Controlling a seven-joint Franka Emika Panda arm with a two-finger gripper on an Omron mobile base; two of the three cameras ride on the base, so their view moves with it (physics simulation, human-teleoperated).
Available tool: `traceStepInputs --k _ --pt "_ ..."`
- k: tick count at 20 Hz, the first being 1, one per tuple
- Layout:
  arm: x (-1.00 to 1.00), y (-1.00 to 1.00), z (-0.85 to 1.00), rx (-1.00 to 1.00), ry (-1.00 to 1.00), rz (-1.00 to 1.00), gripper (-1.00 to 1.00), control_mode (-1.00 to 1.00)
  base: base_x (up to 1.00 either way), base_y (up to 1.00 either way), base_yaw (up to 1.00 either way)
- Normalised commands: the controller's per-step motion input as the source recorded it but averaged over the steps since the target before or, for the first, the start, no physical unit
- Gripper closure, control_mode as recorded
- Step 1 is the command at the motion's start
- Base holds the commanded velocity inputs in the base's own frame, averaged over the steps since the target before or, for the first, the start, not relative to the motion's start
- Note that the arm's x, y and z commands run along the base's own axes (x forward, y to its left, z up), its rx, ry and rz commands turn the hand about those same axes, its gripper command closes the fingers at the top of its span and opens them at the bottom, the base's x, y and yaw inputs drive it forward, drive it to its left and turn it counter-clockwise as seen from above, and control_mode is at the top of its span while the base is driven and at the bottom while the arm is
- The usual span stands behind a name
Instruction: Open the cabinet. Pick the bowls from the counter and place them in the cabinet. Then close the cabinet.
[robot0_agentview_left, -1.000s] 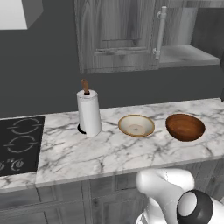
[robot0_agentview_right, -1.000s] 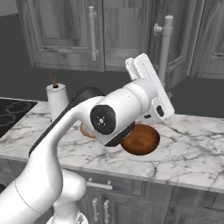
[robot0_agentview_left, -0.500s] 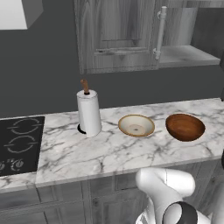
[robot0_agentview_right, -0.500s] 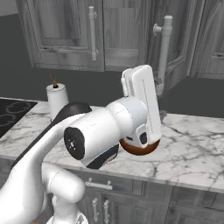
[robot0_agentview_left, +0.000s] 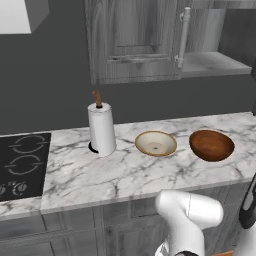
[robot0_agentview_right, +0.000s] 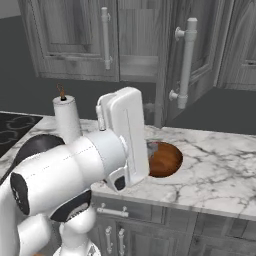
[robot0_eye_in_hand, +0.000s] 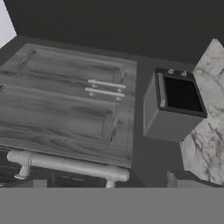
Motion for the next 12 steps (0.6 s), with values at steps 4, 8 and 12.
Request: traceStepInputs --k 4,8,12 --pt "0.00 1.00 0.00 0.05 0.01 0.13 -1.00 -1.00 0.00 0.00 0.00" --pt "0.00 0.98 0.00 0.01 0.00 0.05 -1.00 -1.00 0.00 0.00 0.00" --pt "0.16 0.61 0.00 0.07 -0.01 0.00 -1.00 -1.00 0.00 0.00 0.00"
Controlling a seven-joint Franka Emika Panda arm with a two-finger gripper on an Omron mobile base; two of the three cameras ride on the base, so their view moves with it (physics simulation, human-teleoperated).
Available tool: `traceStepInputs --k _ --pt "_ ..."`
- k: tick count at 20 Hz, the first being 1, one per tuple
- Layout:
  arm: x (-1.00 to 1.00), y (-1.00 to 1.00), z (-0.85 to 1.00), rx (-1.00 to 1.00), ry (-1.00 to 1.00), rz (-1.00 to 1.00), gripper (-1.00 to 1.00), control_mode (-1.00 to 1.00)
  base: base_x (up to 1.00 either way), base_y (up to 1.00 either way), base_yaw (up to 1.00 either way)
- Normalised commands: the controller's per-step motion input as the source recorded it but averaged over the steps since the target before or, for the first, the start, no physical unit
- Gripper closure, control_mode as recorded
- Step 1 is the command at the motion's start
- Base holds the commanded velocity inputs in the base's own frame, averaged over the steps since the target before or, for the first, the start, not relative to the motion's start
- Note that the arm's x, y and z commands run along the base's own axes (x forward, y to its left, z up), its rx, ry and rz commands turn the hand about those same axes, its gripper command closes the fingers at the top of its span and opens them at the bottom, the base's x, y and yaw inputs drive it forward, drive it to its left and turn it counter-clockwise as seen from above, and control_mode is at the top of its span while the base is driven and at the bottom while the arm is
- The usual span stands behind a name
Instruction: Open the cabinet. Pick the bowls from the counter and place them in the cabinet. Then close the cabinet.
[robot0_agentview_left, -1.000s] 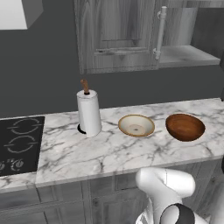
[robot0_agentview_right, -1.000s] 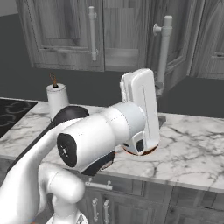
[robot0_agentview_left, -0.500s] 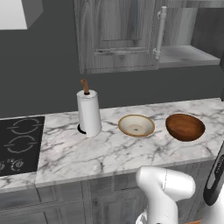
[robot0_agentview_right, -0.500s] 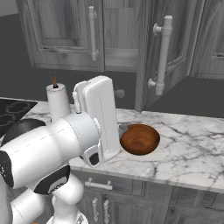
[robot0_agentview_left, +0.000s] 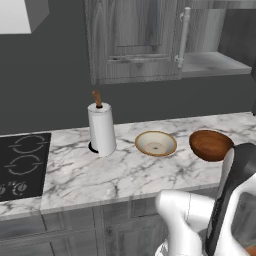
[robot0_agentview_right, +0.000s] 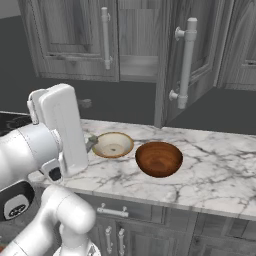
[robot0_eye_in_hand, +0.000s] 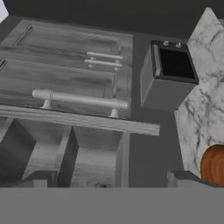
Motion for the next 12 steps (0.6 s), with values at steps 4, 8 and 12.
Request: traceStepInputs --k 4,8,12 --pt "0.56 0.04 0.00 0.08 -0.10 0.00 -1.00 -1.00 0.00 0.00 0.00" --pt "0.62 0.01 0.00 0.02 -0.02 -0.03 -1.00 -1.00 0.00 0.00 0.00" --pt "0.67 -0.05 0.00 0.03 0.00 -0.07 -1.00 -1.00 0.00 0.00 0.00"
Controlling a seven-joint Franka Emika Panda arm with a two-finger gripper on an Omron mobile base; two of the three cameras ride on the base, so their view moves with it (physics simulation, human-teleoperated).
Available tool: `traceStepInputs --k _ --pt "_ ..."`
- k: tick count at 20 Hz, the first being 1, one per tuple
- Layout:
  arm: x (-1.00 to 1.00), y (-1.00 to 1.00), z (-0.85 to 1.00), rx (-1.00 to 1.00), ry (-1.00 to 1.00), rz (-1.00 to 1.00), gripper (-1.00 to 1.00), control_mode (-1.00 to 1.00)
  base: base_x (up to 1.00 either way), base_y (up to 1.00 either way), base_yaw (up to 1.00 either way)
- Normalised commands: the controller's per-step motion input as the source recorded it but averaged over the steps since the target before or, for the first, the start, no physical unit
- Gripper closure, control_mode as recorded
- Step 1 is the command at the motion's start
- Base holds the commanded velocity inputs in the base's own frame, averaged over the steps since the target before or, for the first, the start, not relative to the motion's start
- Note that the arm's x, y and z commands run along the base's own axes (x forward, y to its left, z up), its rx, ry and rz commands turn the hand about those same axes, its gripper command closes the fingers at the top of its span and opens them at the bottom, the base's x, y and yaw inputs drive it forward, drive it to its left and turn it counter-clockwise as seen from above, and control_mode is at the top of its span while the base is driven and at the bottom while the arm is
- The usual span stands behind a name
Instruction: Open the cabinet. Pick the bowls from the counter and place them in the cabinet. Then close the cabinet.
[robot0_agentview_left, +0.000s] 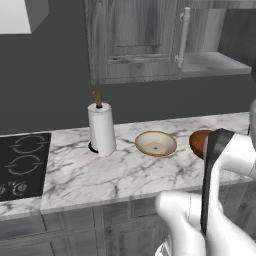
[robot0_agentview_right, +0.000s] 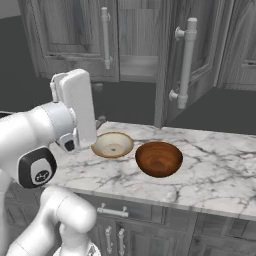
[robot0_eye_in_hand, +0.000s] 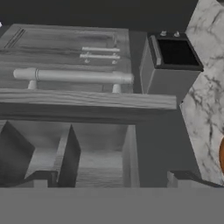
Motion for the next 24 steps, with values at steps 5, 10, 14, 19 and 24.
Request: traceStepInputs --k 5,10,14,19,24 --pt "0.56 -0.12 0.00 0.04 0.00 -0.11 -1.00 -1.00 0.00 0.00 0.00" --pt "0.38 -0.26 0.00 0.08 0.00 -0.13 -1.00 -1.00 0.00 0.00 0.00" --pt "0.28 -0.41 0.00 0.11 -0.03 -0.12 -1.00 -1.00 0.00 0.00 0.00" --pt "0.38 -0.37 -0.05 0.08 -0.05 -0.07 -1.00 -1.00 0.00 0.00 0.00" --pt "0.54 -0.20 -0.16 0.02 -0.04 -0.01 -1.00 -1.00 0.00 0.00 0.00"
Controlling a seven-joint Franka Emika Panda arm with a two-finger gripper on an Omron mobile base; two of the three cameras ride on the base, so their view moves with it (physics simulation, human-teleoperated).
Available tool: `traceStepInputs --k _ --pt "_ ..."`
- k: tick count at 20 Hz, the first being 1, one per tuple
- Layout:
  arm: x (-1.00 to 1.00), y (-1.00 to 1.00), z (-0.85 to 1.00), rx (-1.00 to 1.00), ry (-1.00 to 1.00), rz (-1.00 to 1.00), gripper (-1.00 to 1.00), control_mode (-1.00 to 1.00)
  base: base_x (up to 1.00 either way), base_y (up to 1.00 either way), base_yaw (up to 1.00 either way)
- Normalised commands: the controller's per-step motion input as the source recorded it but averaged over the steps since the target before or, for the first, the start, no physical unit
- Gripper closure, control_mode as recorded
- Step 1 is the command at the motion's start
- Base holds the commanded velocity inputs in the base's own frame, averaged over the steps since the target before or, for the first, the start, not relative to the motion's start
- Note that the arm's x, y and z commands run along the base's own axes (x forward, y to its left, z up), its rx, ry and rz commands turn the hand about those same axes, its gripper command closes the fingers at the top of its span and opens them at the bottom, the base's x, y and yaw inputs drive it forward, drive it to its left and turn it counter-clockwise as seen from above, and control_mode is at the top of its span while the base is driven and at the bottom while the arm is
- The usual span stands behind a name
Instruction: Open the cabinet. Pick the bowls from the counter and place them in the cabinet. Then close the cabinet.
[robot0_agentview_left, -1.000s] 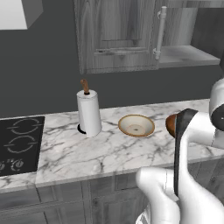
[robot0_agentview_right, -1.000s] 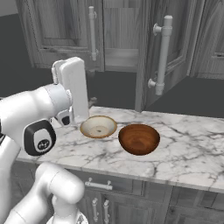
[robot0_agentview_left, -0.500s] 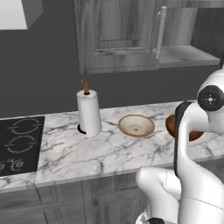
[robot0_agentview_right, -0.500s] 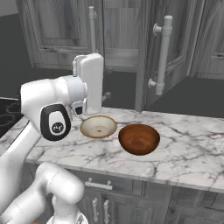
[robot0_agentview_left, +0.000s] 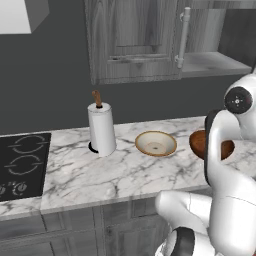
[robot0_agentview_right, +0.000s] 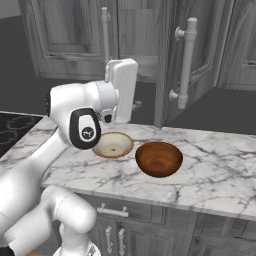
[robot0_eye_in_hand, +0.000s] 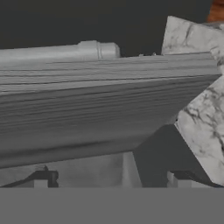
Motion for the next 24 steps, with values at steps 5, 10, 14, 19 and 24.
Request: traceStepInputs --k 5,10,14,19,24 --pt "0.49 -0.24 -0.11 0.01 0.00 0.04 -1.00 -1.00 0.00 0.00 0.00" --pt "0.25 -0.51 -0.07 0.03 0.00 0.03 -1.00 -1.00 0.00 0.00 0.00" --pt "0.34 -0.35 -0.09 0.00 0.00 0.00 -1.00 -1.00 0.00 0.00 0.00" --pt "0.30 -0.25 -0.08 0.00 0.00 -0.04 -1.00 -1.00 0.00 0.00 0.00" --pt "0.08 -0.42 -0.06 0.01 -0.01 -0.16 -1.00 -1.00 0.00 0.00 0.00"
